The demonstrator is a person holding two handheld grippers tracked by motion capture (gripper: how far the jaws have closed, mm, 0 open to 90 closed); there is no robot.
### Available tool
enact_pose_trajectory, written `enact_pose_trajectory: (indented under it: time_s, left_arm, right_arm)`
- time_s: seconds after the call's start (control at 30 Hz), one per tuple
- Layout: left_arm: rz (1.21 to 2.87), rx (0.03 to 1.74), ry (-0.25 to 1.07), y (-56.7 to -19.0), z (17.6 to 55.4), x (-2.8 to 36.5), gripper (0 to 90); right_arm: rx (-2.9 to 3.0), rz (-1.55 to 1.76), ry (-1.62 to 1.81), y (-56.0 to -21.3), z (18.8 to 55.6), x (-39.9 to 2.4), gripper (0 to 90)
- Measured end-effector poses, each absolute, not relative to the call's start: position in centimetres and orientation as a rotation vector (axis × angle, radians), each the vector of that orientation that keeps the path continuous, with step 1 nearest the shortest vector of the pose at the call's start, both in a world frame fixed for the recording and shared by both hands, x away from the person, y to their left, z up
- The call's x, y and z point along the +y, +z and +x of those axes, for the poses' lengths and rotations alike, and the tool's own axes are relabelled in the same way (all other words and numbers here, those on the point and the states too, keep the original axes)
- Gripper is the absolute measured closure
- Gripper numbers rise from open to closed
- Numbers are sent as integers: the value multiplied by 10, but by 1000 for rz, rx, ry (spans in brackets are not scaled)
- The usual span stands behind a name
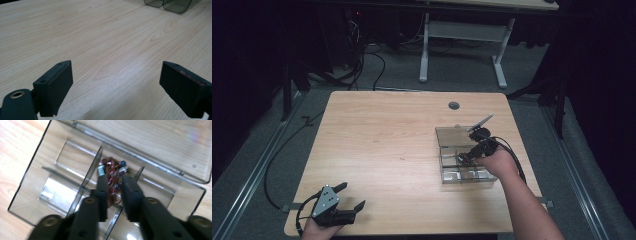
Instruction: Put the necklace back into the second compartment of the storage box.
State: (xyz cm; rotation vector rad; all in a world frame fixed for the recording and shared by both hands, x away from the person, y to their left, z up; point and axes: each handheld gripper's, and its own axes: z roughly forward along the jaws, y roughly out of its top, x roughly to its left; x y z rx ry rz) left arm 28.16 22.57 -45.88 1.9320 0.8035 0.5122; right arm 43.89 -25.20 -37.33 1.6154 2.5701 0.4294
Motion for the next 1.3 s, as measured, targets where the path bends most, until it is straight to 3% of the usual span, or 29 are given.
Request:
enact_pose_trajectory:
  time_s: [0.13, 0.6, 0.77, 1.3]
  left_arm:
    - [1937, 802, 511, -459, 281, 226, 120]
    - [1938, 801, 509, -459, 281, 226, 120]
    - [1937, 798, 512, -459, 281, 225, 120]
    - [1936, 800, 513, -458, 282, 225, 120]
  right_arm:
    - [2590, 1606, 349, -387, 438, -251, 863]
    - [2566, 1635, 311, -402, 444, -250, 863]
    - [2548, 1628, 325, -391, 442, -251, 814]
    - [2538, 1651, 349, -368, 419, -252, 797]
